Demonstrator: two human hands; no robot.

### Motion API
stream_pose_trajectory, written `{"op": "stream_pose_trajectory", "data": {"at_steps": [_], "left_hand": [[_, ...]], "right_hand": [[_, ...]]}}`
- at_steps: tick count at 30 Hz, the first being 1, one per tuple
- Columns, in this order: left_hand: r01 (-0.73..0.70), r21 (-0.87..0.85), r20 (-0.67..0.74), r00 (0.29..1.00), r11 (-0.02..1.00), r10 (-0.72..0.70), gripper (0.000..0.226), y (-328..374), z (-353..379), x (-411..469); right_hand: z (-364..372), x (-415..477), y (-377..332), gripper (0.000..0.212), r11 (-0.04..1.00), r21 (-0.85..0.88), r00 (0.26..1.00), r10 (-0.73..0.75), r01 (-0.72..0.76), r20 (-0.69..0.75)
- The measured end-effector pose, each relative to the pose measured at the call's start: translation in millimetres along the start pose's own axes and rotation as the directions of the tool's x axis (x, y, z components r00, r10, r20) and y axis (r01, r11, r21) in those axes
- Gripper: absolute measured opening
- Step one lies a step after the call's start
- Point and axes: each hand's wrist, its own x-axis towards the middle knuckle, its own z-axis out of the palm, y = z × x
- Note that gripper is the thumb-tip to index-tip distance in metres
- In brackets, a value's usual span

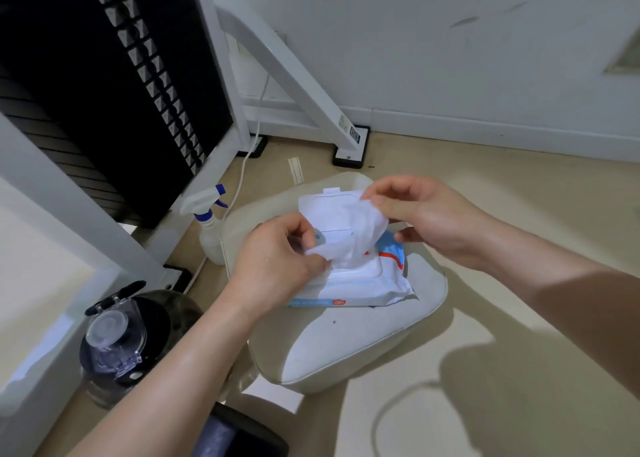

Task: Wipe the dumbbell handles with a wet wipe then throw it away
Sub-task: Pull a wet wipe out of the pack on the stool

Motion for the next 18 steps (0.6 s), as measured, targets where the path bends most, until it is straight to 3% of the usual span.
{"op": "stream_pose_trajectory", "data": {"at_steps": [4, 7, 10, 11, 12, 13, 14, 15, 16, 18], "left_hand": [[-0.024, -0.027, -0.003, 1.000, 0.999, 0.024, 0.006, 2.1, 0.4, 0.6], [0.046, -0.007, -0.040, 0.998, 0.999, -0.046, 0.021, 1.7, 4.1, 4.1], [0.104, -0.002, -0.061, 0.993, 0.995, -0.104, 0.038, 4.8, 8.0, 6.4], [0.120, -0.024, -0.062, 0.991, 0.992, -0.121, 0.041, 5.4, 8.2, 7.6], [0.133, -0.046, -0.055, 0.989, 0.990, -0.135, 0.045, 5.8, 7.8, 8.6], [0.139, -0.058, -0.042, 0.989, 0.989, -0.142, 0.047, 5.0, 7.4, 9.3], [0.141, -0.058, -0.034, 0.989, 0.988, -0.143, 0.048, 4.1, 7.0, 9.3], [0.138, -0.057, -0.031, 0.990, 0.989, -0.139, 0.047, 3.3, 6.4, 9.1], [0.127, -0.060, -0.023, 0.991, 0.990, -0.129, 0.045, 2.5, 5.5, 8.0], [0.072, -0.069, 0.004, 0.997, 0.995, -0.072, 0.032, 0.0, 2.9, 3.7]], "right_hand": [[1.3, -9.9, -9.8, 0.022, 0.907, -0.392, 0.969, -0.058, 0.151, 0.239], [7.0, -9.1, -2.2, 0.024, 0.611, -0.724, 0.945, -0.157, 0.322, 0.288], [17.1, -8.4, 3.9, 0.017, 0.349, -0.848, 0.886, -0.385, 0.400, 0.259], [16.8, -7.3, 5.0, 0.019, 0.349, -0.856, 0.865, -0.463, 0.381, 0.196], [15.5, -6.6, 3.4, 0.018, 0.441, -0.832, 0.862, -0.501, 0.336, 0.083], [12.2, -4.8, 1.1, 0.017, 0.616, -0.740, 0.879, -0.471, 0.269, -0.072], [7.6, -2.3, -1.8, 0.017, 0.808, -0.556, 0.909, -0.361, 0.194, -0.208], [2.0, 0.6, -3.3, 0.019, 0.934, -0.337, 0.939, -0.214, 0.117, -0.268], [-1.5, 1.4, -4.4, 0.023, 0.985, -0.167, 0.960, -0.081, 0.037, -0.267], [-5.4, -0.3, -0.5, 0.030, 0.999, -0.038, 0.974, 0.020, -0.030, -0.225]]}}
